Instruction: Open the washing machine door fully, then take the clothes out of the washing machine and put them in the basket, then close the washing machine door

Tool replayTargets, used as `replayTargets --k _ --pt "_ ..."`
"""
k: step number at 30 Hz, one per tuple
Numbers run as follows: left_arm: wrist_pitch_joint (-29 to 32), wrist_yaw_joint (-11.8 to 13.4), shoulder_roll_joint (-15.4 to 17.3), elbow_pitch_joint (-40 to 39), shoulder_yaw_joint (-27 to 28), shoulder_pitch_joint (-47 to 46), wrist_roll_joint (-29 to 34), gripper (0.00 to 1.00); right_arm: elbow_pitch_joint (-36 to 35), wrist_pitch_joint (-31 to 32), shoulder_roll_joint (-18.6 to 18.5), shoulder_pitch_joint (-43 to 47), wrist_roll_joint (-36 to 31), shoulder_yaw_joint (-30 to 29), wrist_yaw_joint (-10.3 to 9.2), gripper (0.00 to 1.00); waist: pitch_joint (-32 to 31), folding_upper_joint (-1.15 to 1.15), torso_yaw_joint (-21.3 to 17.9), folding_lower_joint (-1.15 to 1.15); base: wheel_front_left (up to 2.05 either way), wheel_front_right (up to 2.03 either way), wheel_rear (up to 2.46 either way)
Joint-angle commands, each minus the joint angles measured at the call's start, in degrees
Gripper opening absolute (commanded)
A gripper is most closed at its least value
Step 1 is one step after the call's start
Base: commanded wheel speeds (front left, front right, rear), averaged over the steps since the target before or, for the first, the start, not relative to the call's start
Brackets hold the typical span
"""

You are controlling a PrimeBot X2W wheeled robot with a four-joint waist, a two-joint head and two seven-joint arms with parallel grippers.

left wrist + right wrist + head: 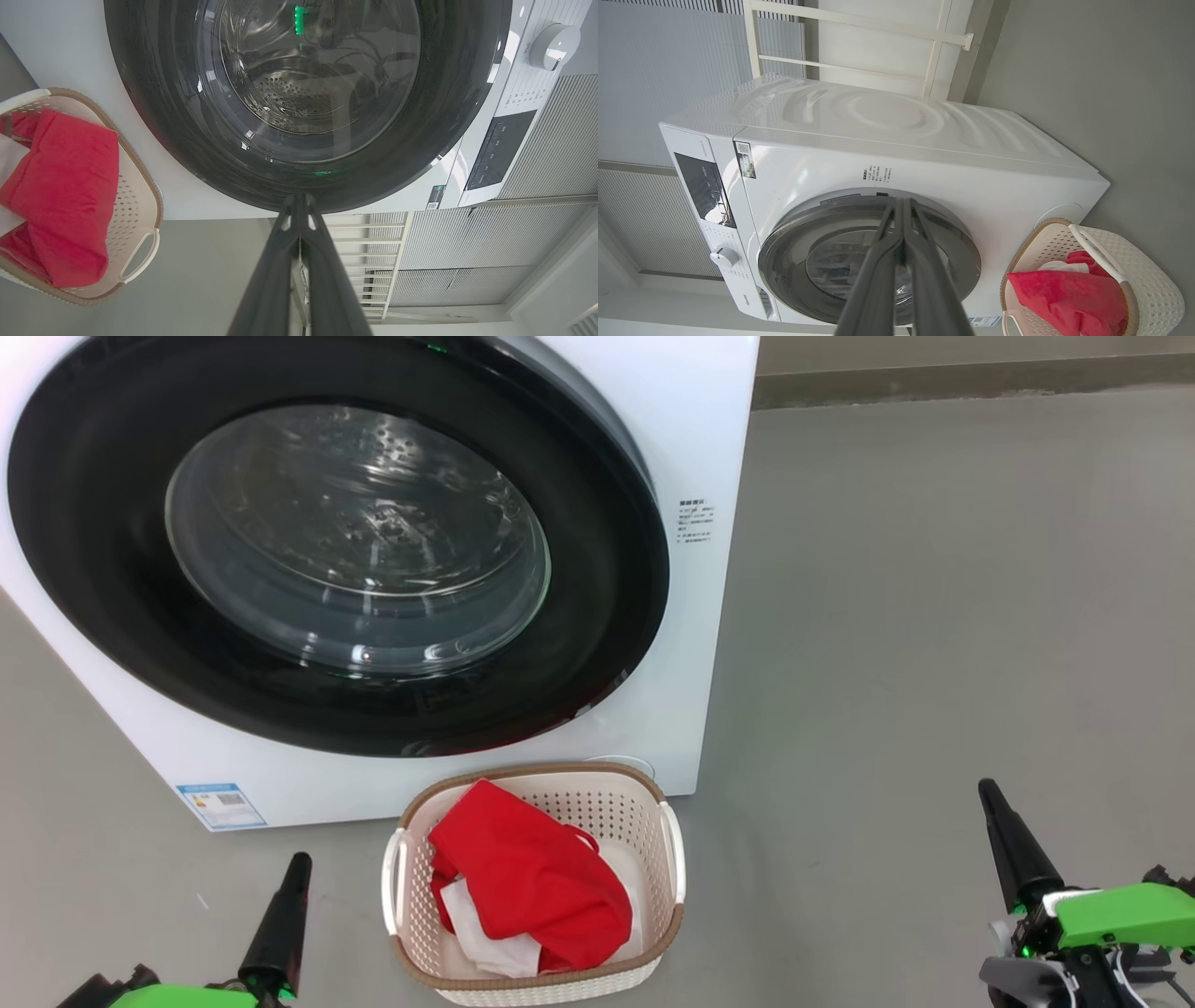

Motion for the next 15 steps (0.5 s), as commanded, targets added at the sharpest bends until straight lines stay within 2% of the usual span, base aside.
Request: replayTargets --k 1,15 --pt "0.5 -0.4 0.5 -1.6 2.2 -2.3 -1.1 0.0 -1.9 0.4 -0.9 -2.9 1.4 0.9 0.03 0.0 0.0 0.0 0.0 0.0 0.0 0.0 0.0" --pt "0.7 -0.4 0.4 -1.6 2.5 -2.3 -1.3 0.0 -1.9 0.5 -0.9 -3.0 1.9 1.0 0.03 0.0 -0.1 0.0 -0.1 0.0 0.0 0.0 0.0"
